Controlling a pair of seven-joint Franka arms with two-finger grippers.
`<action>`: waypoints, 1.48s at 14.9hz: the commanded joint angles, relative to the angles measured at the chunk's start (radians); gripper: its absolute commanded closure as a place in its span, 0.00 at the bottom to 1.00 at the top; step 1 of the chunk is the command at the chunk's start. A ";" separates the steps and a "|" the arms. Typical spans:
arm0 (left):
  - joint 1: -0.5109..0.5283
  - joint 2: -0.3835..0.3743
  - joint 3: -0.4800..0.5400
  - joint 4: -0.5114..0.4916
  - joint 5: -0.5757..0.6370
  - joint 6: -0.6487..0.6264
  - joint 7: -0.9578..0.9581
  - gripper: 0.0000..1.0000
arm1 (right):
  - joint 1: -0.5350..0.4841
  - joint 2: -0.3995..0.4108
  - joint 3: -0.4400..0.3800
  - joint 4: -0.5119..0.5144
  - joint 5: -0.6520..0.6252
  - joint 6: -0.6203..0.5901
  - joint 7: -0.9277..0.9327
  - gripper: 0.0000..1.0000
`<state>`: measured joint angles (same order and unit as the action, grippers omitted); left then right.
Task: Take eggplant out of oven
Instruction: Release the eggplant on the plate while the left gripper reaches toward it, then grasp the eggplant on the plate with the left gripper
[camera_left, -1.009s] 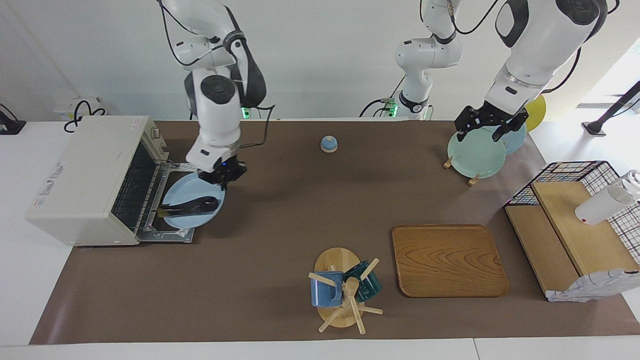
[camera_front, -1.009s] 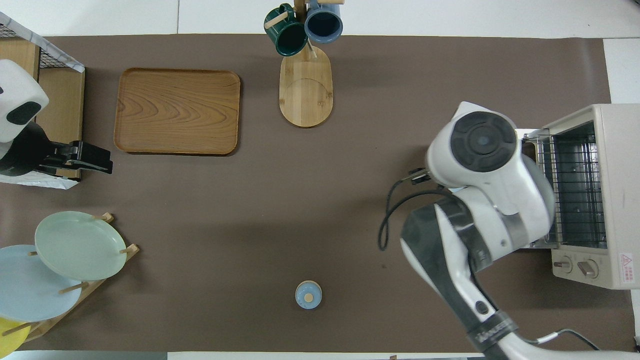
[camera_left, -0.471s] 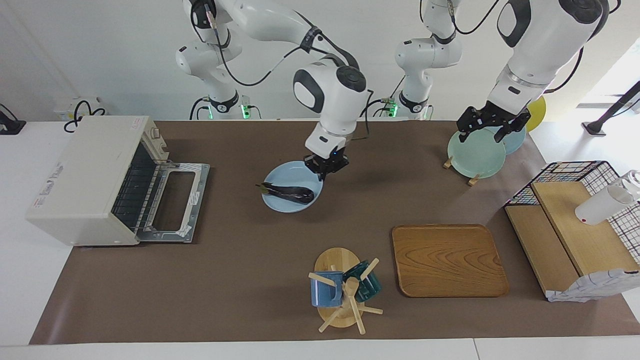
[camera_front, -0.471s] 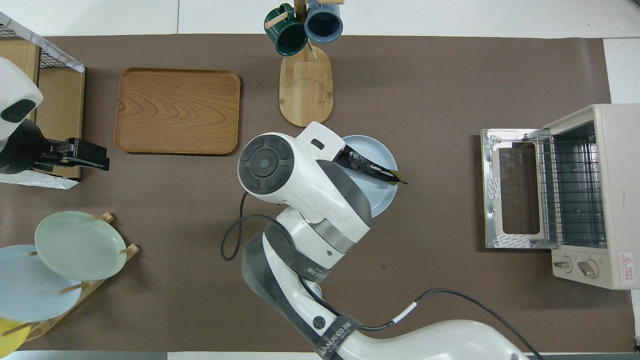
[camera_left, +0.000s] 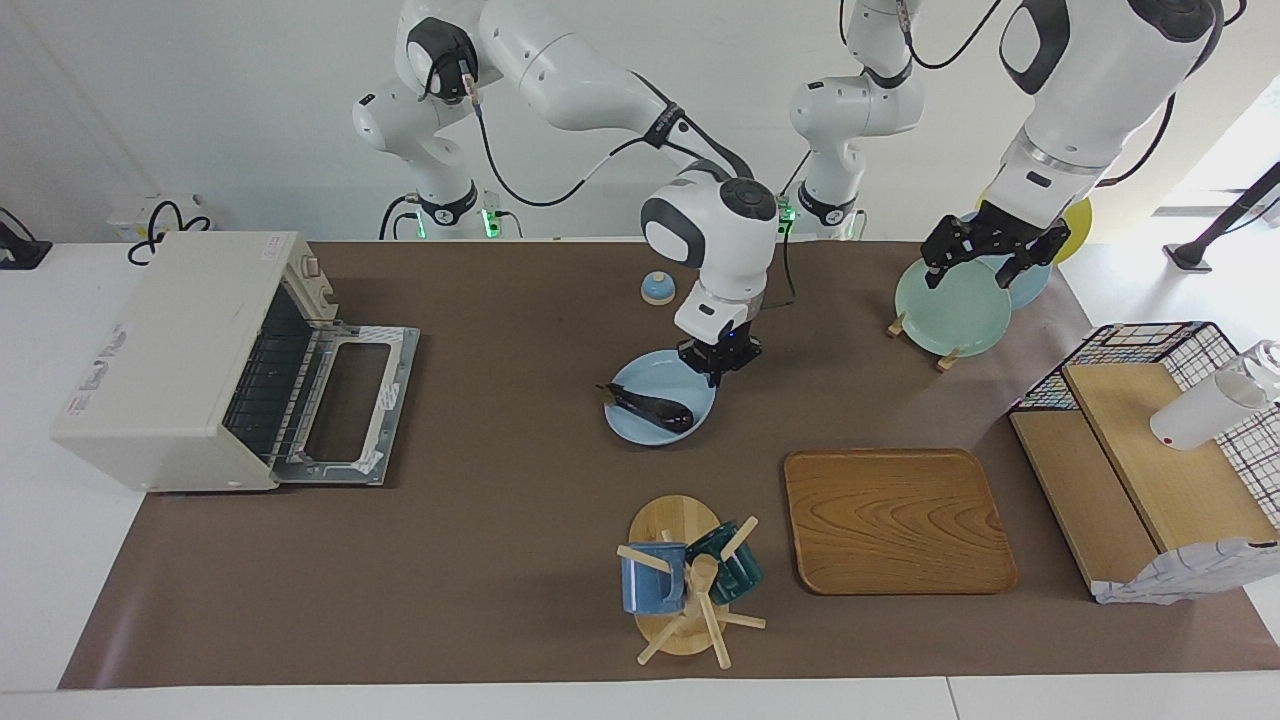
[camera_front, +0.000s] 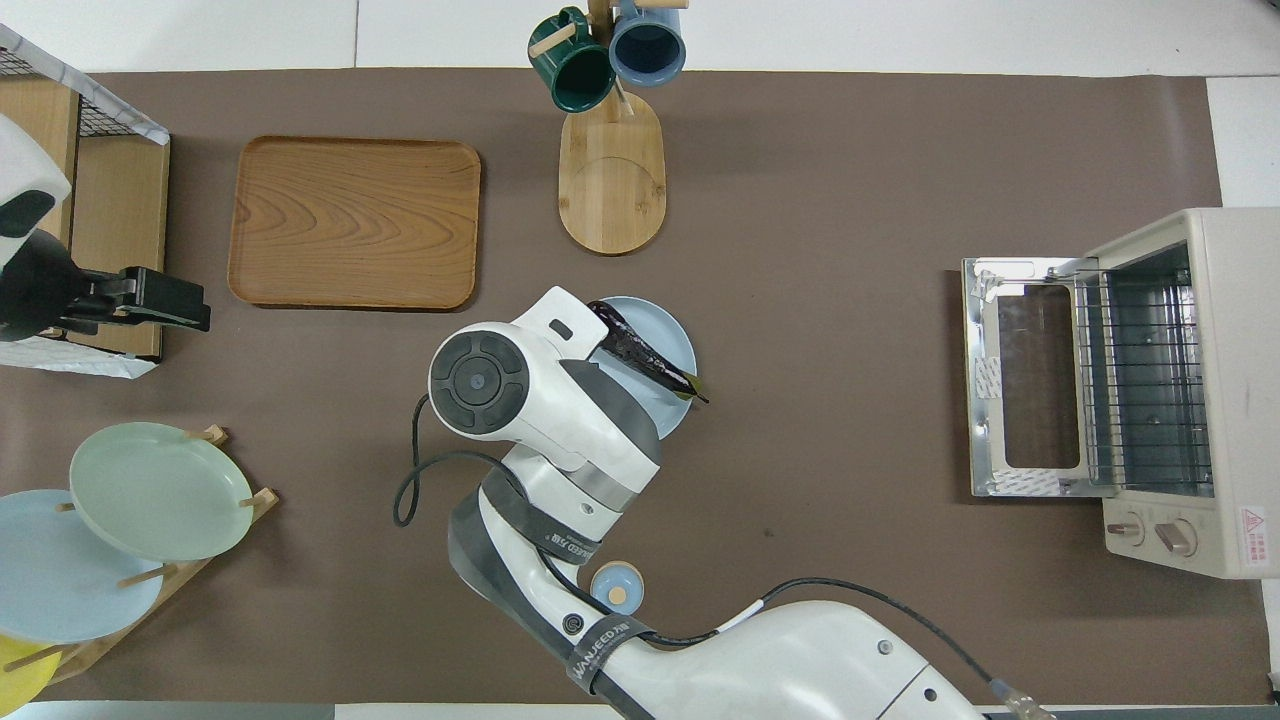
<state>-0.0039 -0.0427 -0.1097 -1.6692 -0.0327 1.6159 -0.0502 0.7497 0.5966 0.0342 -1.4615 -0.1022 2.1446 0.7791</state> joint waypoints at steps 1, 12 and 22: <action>0.016 -0.006 -0.007 -0.003 0.007 0.024 0.000 0.00 | -0.018 -0.044 0.010 -0.004 0.019 -0.023 0.005 0.84; -0.117 0.012 -0.015 -0.058 0.004 0.108 -0.558 0.00 | -0.374 -0.268 0.000 -0.196 -0.043 -0.396 -0.382 0.85; -0.436 0.254 -0.015 -0.112 -0.004 0.468 -1.028 0.00 | -0.566 -0.373 0.000 -0.606 -0.254 -0.056 -0.460 1.00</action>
<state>-0.3884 0.1664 -0.1405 -1.7757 -0.0336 2.0130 -1.0469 0.2175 0.2576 0.0182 -2.0207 -0.3350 2.0497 0.3453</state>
